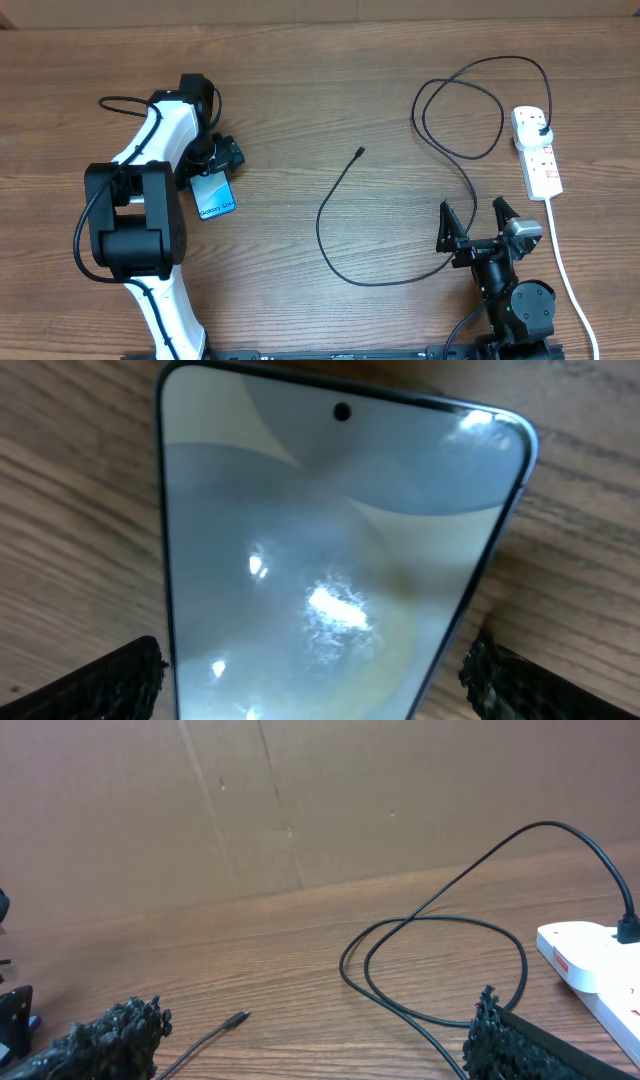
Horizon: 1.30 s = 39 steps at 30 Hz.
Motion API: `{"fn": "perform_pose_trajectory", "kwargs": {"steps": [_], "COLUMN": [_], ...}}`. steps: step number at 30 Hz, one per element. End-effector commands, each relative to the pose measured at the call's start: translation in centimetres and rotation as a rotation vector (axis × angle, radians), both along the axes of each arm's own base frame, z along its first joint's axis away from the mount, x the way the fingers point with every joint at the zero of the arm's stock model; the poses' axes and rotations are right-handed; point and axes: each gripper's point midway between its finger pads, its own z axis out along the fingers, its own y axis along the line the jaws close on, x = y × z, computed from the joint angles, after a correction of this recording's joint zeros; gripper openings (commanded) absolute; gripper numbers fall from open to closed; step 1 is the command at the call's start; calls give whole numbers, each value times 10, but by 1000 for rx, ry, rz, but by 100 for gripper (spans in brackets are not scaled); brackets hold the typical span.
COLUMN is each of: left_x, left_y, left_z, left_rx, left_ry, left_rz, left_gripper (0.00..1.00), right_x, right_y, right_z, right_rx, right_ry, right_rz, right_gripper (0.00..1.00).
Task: Plug charger to phone and switch on socket
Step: 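Grasp the phone's bottom edge with the left gripper and lift it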
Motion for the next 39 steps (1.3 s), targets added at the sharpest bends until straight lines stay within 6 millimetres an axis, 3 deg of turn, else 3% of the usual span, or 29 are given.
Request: {"fn": "perform_pose_trajectory", "kwargs": {"steps": [1,13,20,39], "left_x": [-12,-44,-44,-53], "left_y": [-3,-2,-17,-92], "left_z": [-21,-44,-45,-44], "left_rx": [-15,-24,-55,-173], "left_ry": [53,128,130,135], "left_rz": [-5,-56,-150,-358], "left_gripper": [100,96,90,92], "right_x": [0,0,0,0], "right_y": [2,2,2,2], "right_z": [-1,-1,-1,-1], "right_rx": [-3,-3,-3,-3], "right_ry": [-7,-7,-7,-7], "right_rz": [11,11,11,11], "right_gripper": [100,100,100,100]}}
